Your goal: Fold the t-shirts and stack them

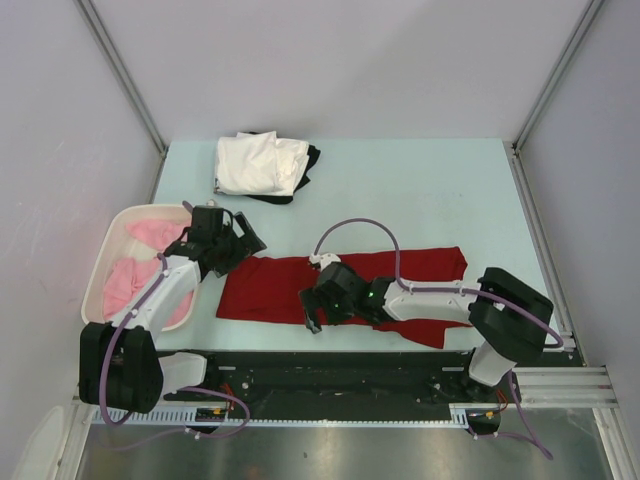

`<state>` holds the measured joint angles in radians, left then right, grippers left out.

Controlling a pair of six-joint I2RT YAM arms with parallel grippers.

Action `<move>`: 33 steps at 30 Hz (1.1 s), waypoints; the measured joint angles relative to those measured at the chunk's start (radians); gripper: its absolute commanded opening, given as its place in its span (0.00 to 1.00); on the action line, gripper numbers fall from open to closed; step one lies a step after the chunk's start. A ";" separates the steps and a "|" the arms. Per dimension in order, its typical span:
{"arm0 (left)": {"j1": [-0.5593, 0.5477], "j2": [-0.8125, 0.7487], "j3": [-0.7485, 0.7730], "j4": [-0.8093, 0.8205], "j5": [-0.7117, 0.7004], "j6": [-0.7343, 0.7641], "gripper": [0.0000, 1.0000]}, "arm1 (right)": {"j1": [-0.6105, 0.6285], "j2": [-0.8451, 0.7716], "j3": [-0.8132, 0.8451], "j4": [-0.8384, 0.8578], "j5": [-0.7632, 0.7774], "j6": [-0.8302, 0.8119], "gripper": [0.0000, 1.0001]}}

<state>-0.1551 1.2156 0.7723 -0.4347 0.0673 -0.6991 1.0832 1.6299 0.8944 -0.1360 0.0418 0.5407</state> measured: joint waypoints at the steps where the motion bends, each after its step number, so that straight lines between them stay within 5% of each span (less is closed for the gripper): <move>1: 0.000 0.000 0.000 0.000 0.000 0.000 0.98 | 0.012 -0.003 0.000 -0.005 0.006 0.000 0.99; 10: 0.000 -0.002 0.000 -0.001 0.011 0.003 0.98 | -0.047 -0.212 0.000 -0.108 0.233 0.010 1.00; 20: -0.037 -0.002 -0.016 0.008 0.051 0.010 0.98 | -0.668 -0.290 -0.042 -0.242 0.343 0.104 1.00; 25: -0.049 -0.001 -0.047 0.011 0.073 0.009 0.98 | -0.837 -0.342 -0.116 -0.315 0.318 0.176 1.00; 33: -0.093 -0.006 -0.093 0.045 0.108 -0.008 0.98 | -0.834 -0.583 -0.206 -0.498 0.254 0.339 1.00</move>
<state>-0.2478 1.2098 0.6788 -0.3901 0.1757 -0.7071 0.2489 1.0470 0.6880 -0.6342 0.2955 0.8799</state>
